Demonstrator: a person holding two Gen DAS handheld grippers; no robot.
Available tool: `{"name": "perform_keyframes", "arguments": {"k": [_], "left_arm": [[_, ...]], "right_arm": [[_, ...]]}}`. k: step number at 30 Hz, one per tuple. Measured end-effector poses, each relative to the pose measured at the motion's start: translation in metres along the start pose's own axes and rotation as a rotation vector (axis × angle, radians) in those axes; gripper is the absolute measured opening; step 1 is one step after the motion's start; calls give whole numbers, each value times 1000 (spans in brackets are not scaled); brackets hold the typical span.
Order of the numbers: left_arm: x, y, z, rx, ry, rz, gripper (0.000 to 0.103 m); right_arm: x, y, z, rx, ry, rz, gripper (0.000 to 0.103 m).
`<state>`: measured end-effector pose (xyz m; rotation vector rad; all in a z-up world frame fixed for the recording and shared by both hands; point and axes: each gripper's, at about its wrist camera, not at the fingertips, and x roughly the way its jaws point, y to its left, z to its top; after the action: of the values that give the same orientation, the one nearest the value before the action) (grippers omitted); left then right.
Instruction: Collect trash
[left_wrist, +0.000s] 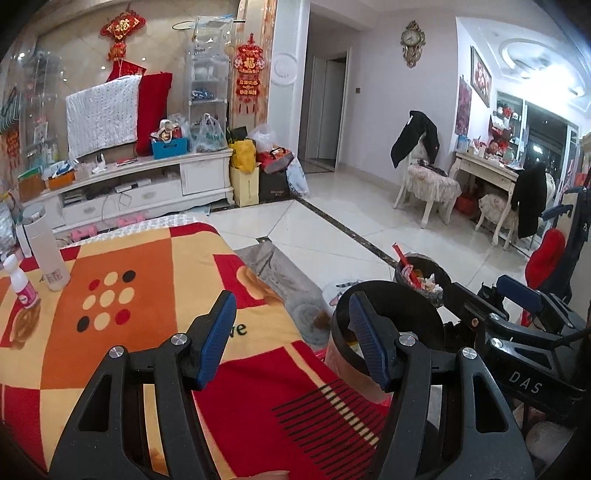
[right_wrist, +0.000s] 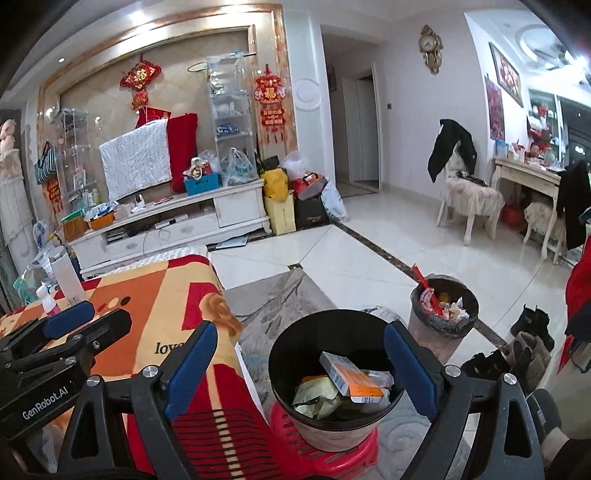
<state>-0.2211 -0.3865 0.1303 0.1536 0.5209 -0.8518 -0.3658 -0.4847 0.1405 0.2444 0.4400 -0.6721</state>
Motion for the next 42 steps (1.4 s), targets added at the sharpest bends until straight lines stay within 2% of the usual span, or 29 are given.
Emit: {"name": "perform_keyframes", "arguments": {"k": [13,42], "left_arm": [[-2,4,-6,-13,-1,-2,63],[5,11,-13,-19,29,-18,63]], "right_arm": [[-7,0,2,2,-21,-6,91],[10,4,3,2,23,1,91]]}}
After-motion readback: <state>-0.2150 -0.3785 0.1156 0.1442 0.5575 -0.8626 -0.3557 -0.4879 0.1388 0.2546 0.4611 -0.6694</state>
